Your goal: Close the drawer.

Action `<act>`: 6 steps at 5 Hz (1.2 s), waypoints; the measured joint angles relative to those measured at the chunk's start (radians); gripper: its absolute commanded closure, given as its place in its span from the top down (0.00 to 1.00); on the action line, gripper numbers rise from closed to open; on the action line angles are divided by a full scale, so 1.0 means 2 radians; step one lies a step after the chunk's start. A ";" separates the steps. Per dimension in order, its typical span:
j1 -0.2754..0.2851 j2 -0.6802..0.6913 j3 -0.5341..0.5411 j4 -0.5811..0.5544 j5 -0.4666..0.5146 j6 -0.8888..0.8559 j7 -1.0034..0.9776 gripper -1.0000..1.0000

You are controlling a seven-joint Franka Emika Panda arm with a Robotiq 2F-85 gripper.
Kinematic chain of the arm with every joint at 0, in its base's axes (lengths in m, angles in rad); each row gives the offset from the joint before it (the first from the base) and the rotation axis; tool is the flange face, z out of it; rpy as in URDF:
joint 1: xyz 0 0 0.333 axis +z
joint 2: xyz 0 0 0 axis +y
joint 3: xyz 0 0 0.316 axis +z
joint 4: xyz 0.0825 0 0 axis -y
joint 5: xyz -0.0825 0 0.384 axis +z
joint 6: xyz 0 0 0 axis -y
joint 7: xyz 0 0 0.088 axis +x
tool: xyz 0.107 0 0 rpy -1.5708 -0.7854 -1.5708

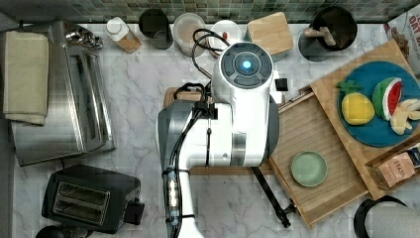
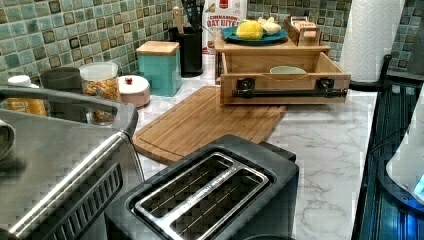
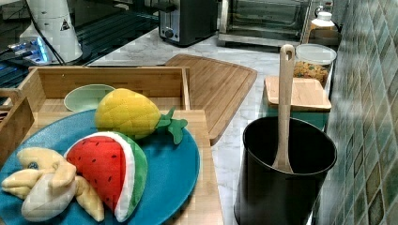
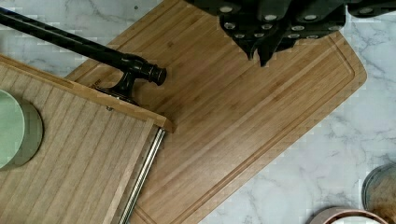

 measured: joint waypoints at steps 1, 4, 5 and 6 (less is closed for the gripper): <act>0.001 0.001 0.000 -0.002 0.000 0.002 0.000 0.00; -0.003 -0.012 0.003 -0.049 -0.001 0.059 -0.041 0.00; -0.001 -0.032 0.003 -0.096 -0.005 0.091 -0.128 0.00; 0.007 -0.036 0.003 -0.117 -0.004 0.072 -0.182 0.00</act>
